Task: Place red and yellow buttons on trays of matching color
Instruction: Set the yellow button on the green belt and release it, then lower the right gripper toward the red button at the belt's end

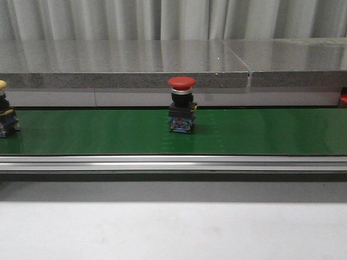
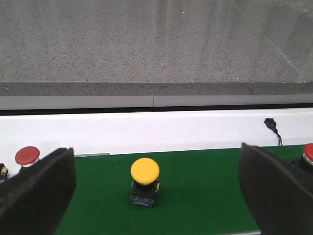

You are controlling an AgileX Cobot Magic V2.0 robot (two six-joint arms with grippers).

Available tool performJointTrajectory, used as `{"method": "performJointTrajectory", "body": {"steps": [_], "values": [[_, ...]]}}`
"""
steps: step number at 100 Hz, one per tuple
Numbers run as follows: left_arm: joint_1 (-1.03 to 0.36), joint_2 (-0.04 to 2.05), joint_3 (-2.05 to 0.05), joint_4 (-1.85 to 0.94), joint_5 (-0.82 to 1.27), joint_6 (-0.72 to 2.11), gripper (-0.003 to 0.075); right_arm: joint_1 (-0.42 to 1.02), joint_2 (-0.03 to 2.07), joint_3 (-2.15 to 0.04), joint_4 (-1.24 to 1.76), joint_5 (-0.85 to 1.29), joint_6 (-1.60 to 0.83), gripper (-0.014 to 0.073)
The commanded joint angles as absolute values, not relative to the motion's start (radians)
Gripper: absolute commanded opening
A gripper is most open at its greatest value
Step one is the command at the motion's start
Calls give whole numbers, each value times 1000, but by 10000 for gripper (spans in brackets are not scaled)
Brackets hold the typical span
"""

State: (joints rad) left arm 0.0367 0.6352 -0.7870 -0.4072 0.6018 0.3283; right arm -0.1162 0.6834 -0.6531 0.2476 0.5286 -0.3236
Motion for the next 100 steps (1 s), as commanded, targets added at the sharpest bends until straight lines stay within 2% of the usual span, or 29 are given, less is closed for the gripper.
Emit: {"method": "performJointTrajectory", "body": {"steps": [1, 10, 32, 35, 100], "values": [[30, 575, -767, -432, 526, 331, 594, -111, 679, -680, 259, 466, -331, -68], [30, 520, -721, -432, 511, 331, 472, -111, 679, -680, 259, 466, -331, -68], [30, 481, -682, -432, 514, 331, 15, -111, 679, -680, 259, 466, -331, -68], [30, 481, -682, -433, 514, 331, -18, -111, 679, -680, 259, 466, -331, -68], [30, 481, -682, -435, 514, 331, -19, -111, 679, -680, 259, 446, -331, -68]]}}
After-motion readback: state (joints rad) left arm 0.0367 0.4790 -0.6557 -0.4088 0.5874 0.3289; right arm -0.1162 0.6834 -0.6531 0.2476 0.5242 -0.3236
